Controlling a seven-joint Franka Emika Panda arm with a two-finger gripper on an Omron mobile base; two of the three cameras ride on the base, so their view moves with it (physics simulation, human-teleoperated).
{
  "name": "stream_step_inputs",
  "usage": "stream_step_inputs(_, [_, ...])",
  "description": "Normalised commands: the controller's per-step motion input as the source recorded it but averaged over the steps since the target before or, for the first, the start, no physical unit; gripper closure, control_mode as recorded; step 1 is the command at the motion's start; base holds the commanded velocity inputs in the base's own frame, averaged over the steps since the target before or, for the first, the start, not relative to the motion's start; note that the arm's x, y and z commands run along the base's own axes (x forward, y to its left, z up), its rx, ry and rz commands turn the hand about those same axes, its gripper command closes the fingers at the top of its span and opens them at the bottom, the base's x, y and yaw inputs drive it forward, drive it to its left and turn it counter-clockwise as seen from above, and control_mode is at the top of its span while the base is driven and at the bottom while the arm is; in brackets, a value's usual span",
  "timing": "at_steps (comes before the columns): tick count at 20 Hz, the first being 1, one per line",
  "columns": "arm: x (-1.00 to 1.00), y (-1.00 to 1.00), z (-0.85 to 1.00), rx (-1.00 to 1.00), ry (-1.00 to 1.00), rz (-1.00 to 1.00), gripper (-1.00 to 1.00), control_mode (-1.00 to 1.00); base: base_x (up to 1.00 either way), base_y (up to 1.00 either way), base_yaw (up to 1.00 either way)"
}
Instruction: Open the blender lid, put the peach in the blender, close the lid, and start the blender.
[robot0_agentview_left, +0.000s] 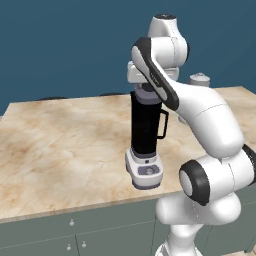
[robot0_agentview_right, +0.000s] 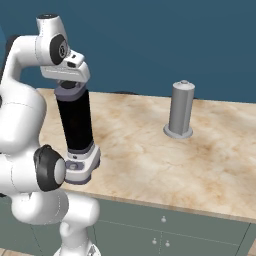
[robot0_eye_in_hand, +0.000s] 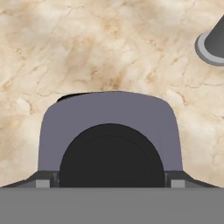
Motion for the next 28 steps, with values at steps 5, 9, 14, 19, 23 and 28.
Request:
stream_step_inputs(5, [0.05, 0.0, -0.01, 0.0, 0.0, 0.0, 1.0, -1.0, 0.0, 0.0, 0.0])
stream_step_inputs(9, [0.29, 0.0, -0.04, 0.0, -0.01, 0.01, 1.0, -1.0, 0.0, 0.0, 0.0])
stream_step_inputs(14, [0.3, 0.0, -0.05, 0.0, -0.02, 0.01, 1.0, -1.0, 0.0, 0.0, 0.0])
stream_step_inputs(19, [0.16, 0.0, -0.01, 0.0, -0.05, 0.0, 1.0, -1.0, 0.0, 0.0, 0.0])
stream_step_inputs(23, [0.0, 0.0, -0.14, 0.0, 0.0, 0.03, 1.0, -1.0, 0.0, 0.0, 0.0])
stream_step_inputs(28, [-0.16, 0.0, -0.12, 0.0, 0.0, 0.0, 1.0, -1.0, 0.0, 0.0, 0.0])
